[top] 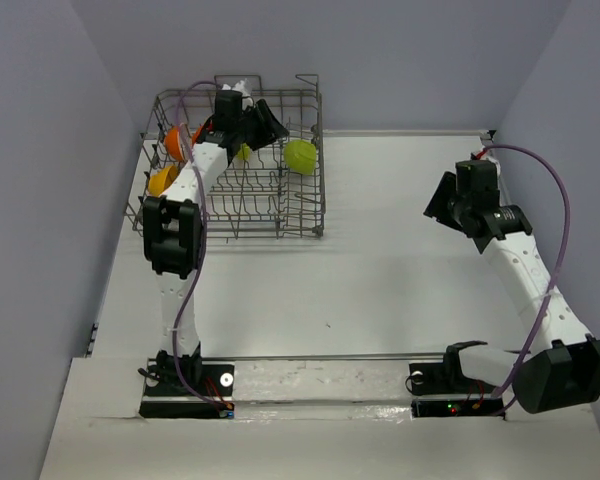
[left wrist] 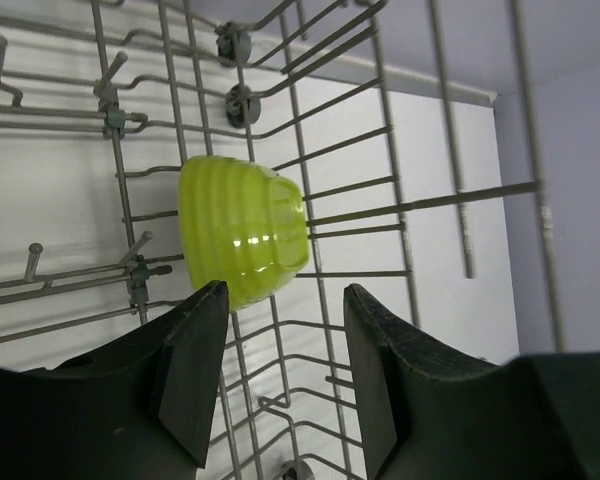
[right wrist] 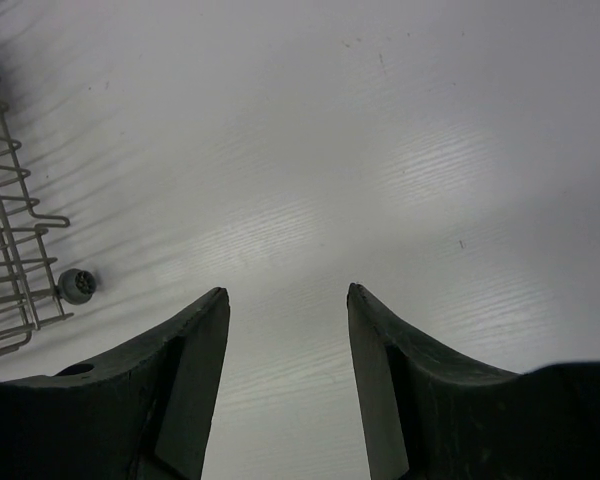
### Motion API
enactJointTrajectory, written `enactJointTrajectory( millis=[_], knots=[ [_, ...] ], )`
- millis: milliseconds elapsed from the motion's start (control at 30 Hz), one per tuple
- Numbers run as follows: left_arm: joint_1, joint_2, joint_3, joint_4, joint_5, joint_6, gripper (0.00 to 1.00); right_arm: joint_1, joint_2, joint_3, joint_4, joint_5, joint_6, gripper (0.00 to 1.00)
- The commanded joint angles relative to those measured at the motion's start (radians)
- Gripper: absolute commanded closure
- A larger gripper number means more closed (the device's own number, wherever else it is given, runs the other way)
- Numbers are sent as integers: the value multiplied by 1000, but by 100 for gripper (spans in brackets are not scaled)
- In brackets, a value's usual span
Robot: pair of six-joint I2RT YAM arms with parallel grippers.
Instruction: Load the bowls into the dish rack
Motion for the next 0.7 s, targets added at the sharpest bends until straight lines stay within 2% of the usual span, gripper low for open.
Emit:
enactJointTrajectory(
  millis=[0, 67, 133, 200, 300, 333, 367, 567, 667],
  knots=[
    [-6, -218, 77, -39, -68, 78, 41, -6, -50, 45, 27, -29, -16, 41],
    [-11, -279, 71, -77, -101, 128, 40, -6, -65, 57, 27, -36, -19, 37],
    [-17, -383, 59, -111, -153, 170, 37, -6, -88, 76, 27, -65, -19, 27],
    [-35, -524, -4, -135, -193, 230, 33, -6, -107, 89, 36, -98, -19, 0],
    [-73, -711, -101, -169, -223, 313, 23, -6, -140, 114, 59, -155, -18, 0],
    [-80, -756, -130, -186, -223, 328, 9, -6, -153, 125, 67, -170, -15, 0],
    [-84, -855, -171, -185, -217, 343, 1, -6, -162, 128, 86, -187, -13, 0],
    [-101, -1227, -567, -142, -282, 350, 1, -6, -183, 145, 169, -322, -2, 0],
    [-101, -1333, -650, -149, -339, 369, 1, -6, -177, 165, 180, -343, -13, 0]
  ],
)
